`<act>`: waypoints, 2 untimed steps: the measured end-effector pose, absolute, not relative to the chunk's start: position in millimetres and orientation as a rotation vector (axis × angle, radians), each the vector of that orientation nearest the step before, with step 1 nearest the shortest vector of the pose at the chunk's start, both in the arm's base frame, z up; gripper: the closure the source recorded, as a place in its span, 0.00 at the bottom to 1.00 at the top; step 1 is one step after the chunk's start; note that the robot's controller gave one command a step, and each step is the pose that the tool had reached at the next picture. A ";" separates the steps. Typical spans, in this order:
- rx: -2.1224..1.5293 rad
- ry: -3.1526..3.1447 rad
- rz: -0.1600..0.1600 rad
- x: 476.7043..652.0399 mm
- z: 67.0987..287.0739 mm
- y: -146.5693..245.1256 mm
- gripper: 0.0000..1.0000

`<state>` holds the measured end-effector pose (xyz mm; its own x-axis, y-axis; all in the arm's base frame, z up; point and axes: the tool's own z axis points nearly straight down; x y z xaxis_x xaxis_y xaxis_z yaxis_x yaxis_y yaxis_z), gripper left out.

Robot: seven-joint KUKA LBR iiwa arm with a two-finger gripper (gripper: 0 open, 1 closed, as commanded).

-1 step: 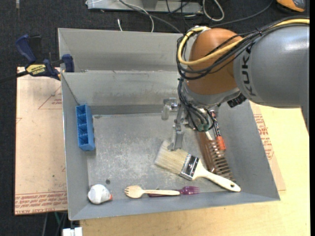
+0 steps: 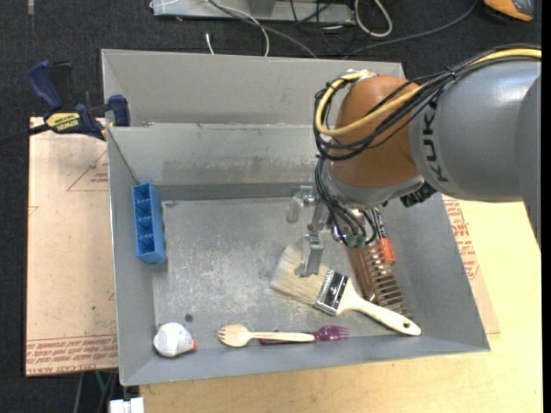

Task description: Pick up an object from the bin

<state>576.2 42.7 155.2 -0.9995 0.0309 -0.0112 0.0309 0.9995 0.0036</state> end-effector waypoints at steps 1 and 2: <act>0.187 3.138 0.004 529.6 69.9 10.6 0.00; 0.033 3.137 0.005 516.5 100.0 12.6 0.00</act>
Offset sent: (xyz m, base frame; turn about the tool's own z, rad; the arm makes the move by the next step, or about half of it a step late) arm -0.0600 -0.0307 -0.0552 -0.0106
